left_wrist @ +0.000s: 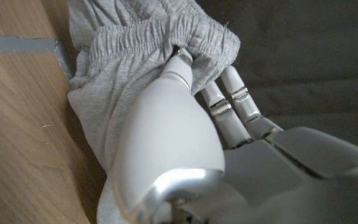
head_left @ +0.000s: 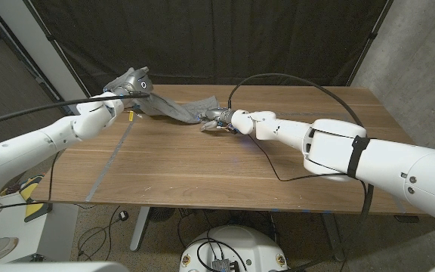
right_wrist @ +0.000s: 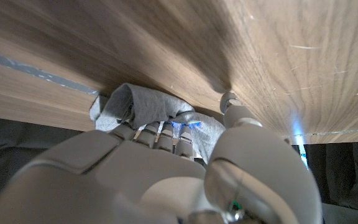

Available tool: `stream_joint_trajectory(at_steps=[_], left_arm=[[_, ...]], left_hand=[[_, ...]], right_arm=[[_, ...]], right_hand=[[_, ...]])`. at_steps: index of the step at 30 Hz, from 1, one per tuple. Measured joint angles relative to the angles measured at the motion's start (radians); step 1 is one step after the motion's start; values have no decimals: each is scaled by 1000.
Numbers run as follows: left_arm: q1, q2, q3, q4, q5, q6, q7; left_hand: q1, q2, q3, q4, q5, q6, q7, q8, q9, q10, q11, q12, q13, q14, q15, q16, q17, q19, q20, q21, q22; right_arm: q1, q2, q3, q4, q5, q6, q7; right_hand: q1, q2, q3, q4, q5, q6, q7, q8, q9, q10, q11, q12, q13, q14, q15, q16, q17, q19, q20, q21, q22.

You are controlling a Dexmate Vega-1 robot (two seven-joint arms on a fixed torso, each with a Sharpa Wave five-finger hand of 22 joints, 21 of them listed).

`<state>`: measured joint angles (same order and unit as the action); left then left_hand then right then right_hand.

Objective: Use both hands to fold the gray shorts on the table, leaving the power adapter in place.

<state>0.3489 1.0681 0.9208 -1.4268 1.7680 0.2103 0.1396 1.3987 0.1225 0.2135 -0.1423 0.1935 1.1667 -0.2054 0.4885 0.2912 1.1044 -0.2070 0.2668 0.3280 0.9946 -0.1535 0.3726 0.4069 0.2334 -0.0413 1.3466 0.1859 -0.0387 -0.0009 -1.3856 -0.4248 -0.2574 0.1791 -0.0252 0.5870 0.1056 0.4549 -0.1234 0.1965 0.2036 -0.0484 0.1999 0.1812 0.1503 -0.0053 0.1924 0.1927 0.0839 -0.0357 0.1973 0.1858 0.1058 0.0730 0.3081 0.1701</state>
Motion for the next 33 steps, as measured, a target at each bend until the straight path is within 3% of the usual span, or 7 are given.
stream_joint_trajectory(at_steps=[12,33], left_arm=[[-101,-24,22,47,81,-117,109],[-307,-76,155,77,215,-357,264]], left_hand=[[0,0,-8,0,0,0,0,0,-15,11,0,-23,0,18,-4,-18,9,0,0,-1,0],[0,0,-20,4,0,0,0,7,-10,21,0,-38,-1,25,-11,-51,5,-5,5,-27,0]], right_arm=[[2,0,-14,-16,20,-67,7],[-5,0,-31,-22,37,-143,15]], right_hand=[[-8,0,3,-3,0,0,0,0,0,0,0,0,0,0,0,0,0,4,-4,-6,-1],[-17,-10,10,-10,-1,0,0,0,0,0,0,-1,0,0,0,0,0,3,-4,-16,-1]])
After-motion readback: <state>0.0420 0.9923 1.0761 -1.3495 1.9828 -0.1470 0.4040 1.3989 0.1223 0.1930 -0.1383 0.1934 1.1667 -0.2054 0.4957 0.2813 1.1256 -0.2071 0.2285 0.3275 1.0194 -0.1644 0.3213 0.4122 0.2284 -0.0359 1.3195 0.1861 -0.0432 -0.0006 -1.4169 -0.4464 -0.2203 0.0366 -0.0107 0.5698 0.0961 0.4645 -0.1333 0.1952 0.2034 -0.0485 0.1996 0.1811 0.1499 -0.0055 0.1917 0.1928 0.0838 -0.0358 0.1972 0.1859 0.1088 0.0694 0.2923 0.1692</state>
